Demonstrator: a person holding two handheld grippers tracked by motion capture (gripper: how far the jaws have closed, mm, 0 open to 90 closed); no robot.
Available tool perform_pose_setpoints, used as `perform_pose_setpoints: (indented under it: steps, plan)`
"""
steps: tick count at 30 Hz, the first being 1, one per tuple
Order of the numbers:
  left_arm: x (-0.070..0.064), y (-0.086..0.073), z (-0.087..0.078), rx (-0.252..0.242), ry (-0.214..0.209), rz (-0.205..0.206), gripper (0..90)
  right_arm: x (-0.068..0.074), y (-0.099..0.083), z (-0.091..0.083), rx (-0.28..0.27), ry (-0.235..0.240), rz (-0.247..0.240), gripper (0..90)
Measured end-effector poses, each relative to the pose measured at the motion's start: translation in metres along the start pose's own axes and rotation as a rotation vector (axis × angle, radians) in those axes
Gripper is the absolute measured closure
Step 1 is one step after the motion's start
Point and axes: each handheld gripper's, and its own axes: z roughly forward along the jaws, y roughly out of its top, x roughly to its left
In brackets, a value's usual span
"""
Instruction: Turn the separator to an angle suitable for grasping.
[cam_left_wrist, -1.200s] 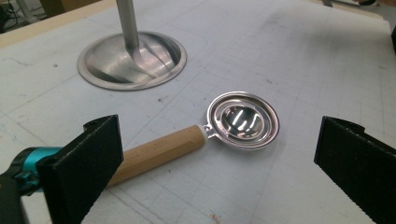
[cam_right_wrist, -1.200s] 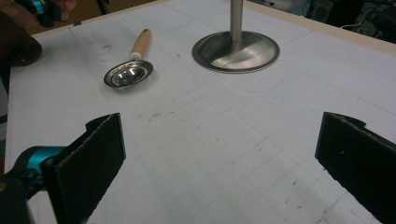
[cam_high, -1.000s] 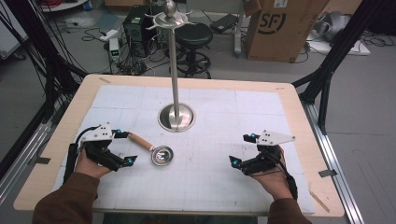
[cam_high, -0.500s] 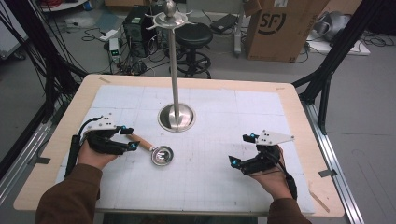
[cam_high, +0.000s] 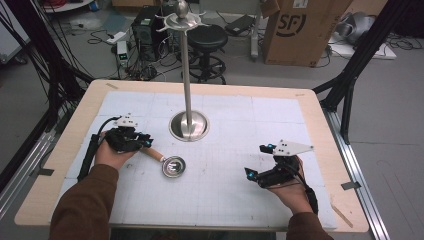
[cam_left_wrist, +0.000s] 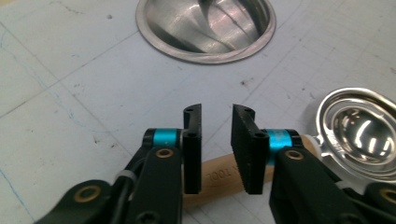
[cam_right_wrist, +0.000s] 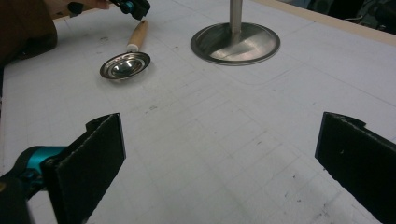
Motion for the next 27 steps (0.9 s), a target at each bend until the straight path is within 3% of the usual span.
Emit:
perform_pose_setpoints:
  steps: [3, 8, 13, 27]
  plan:
    - [0.003, -0.003, 0.004, 0.027, 0.016, 0.001, 80.4, -0.001, -0.001, 0.0, 0.002, -0.003, 0.001, 0.4]
    - [0.007, -0.006, 0.006, 0.029, 0.035, -0.011, 86.6, -0.001, -0.002, -0.001, 0.005, -0.006, 0.004, 0.4]
    - [0.01, -0.01, 0.011, 0.062, 0.031, -0.016, 87.7, -0.001, -0.003, -0.002, 0.008, -0.008, 0.001, 0.4]
    - [0.008, -0.016, 0.004, 0.084, 0.015, -0.022, 88.9, 0.0, -0.005, -0.004, 0.014, -0.011, -0.001, 0.4]
